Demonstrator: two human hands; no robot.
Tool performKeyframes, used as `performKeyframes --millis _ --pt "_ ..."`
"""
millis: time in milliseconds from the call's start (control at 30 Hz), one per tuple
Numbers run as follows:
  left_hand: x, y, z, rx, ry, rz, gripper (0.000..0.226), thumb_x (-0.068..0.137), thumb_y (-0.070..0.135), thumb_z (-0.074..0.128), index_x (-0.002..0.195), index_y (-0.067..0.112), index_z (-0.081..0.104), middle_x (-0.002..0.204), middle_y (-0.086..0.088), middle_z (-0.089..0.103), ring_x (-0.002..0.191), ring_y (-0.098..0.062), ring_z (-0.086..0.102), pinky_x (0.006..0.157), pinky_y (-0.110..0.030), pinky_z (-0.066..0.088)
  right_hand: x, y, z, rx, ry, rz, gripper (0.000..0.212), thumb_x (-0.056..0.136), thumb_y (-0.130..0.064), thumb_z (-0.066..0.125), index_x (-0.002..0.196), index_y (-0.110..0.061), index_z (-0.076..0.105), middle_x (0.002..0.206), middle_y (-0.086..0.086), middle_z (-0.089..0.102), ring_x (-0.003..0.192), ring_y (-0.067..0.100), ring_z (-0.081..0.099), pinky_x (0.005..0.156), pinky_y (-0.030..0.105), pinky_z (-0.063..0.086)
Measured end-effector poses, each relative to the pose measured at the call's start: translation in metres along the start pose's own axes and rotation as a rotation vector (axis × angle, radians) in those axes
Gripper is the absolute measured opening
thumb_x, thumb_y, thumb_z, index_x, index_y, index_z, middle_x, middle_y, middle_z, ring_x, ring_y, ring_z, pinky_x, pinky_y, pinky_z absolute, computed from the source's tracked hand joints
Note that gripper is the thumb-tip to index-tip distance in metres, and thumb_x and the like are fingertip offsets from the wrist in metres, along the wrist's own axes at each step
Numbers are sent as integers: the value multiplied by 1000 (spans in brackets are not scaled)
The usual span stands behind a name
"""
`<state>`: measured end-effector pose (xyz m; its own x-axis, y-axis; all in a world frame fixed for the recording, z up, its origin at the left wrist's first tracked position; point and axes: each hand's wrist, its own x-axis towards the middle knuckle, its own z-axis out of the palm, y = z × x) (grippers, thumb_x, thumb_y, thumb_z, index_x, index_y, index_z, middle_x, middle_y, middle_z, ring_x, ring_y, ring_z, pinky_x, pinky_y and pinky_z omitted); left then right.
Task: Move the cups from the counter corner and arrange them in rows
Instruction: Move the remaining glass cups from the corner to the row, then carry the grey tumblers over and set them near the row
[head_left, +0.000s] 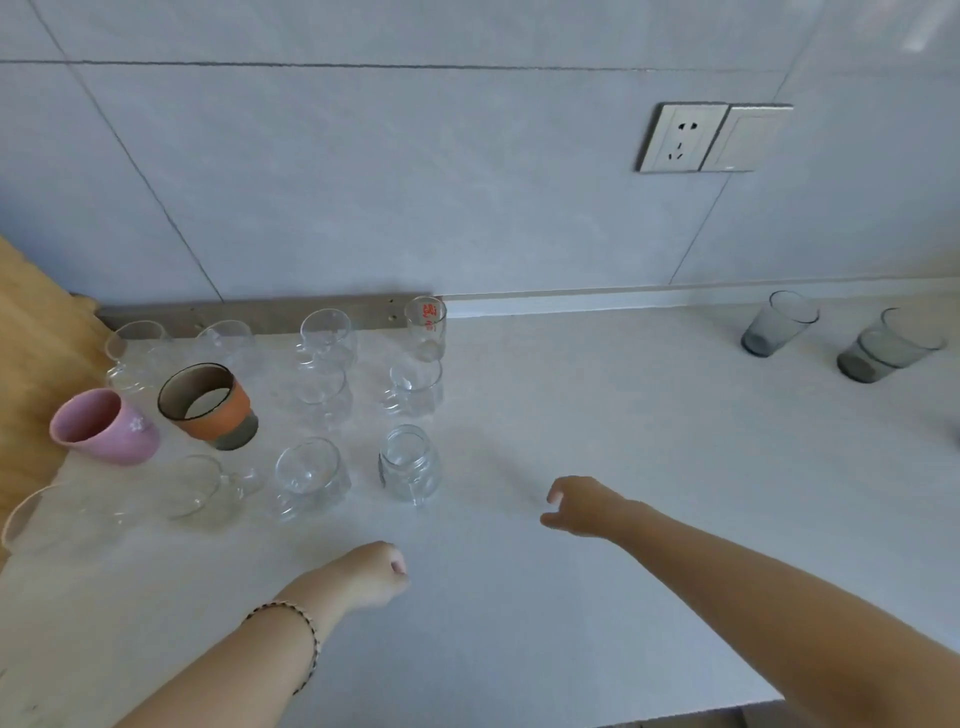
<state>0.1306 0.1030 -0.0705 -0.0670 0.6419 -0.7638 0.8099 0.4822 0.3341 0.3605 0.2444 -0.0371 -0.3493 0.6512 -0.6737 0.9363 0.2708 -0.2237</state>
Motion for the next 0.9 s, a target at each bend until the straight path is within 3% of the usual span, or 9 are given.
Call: performKeyframes --millis 167,300,467,567,700,900 --pt "28 79 -9 103 -52 115 26 83 15 38 60 25 30 67 2 34 53 -16 28 45 -23 20 -27 100 -23 14 6 197 46 93 -34 51 134 -14 47 143 2 44 133 20 42 107 32 36" --pt "61 151 -16 191 -51 204 30 84 17 41 57 27 32 81 0 39 77 -16 34 52 -22 20 -45 173 -48 61 57 293 47 94 -35 50 136 -14 46 146 2 40 136 20 38 109 32 33" --pt "96 244 -17 235 -58 255 32 86 18 42 57 28 31 82 -1 40 78 -16 35 52 -22 21 -49 257 -83 91 102 334 47 96 -35 47 137 -13 45 148 2 38 137 20 35 109 29 31" --pt "116 296 -14 196 -57 239 31 86 17 41 58 27 32 74 -1 39 74 -17 35 52 -24 22 -35 305 -104 113 103 326 47 96 -34 47 137 -12 43 147 3 39 137 21 37 108 29 32" --pt "138 351 -12 123 -37 184 31 87 14 40 60 27 34 81 -6 43 74 -18 37 53 -25 26 -1 354 -140 121 98 294 49 95 -32 49 139 -11 41 146 5 40 136 23 37 107 30 33" --pt "166 395 -27 44 12 56 20 87 17 41 70 26 45 74 -2 53 66 -20 47 55 -22 33 70 383 -236 196 337 242 67 88 -36 60 141 -5 31 140 16 42 127 31 46 101 37 41"
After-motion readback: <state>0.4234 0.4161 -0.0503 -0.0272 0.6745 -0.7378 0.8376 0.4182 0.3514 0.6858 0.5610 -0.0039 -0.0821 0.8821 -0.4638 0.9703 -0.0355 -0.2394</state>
